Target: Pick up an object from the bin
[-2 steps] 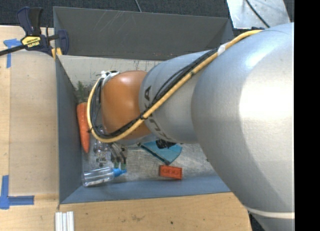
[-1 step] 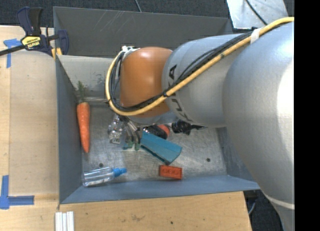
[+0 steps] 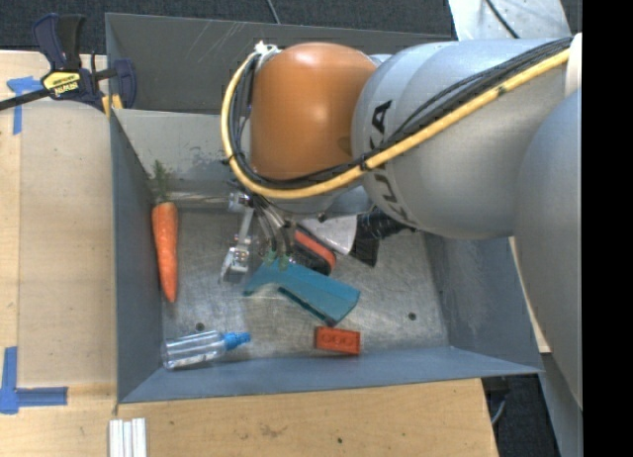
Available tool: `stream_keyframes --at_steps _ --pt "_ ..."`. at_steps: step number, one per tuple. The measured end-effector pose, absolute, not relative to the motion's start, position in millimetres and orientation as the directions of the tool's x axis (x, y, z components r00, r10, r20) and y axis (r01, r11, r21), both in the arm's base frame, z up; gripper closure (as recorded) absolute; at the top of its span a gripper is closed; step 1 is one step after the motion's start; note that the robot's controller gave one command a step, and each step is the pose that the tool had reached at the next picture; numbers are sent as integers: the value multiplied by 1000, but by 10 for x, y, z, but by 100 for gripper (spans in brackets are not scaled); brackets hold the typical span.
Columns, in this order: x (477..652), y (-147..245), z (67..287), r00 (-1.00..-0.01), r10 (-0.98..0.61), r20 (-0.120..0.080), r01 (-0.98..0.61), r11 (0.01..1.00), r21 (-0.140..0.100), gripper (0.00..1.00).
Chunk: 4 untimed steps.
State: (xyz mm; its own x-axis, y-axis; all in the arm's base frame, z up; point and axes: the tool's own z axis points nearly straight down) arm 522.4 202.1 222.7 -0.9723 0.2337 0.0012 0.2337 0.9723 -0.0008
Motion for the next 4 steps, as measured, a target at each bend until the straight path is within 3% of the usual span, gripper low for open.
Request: stream_keyframes --at_steps 1,2,4 --pt "5231 2043 2838 -967 256 0 256 967 0 0" --pt "5125 2017 2704 -979 204 -13 203 979 8 0" --pt "4905 2026 1550 -997 -75 -4 -75 997 1 0"
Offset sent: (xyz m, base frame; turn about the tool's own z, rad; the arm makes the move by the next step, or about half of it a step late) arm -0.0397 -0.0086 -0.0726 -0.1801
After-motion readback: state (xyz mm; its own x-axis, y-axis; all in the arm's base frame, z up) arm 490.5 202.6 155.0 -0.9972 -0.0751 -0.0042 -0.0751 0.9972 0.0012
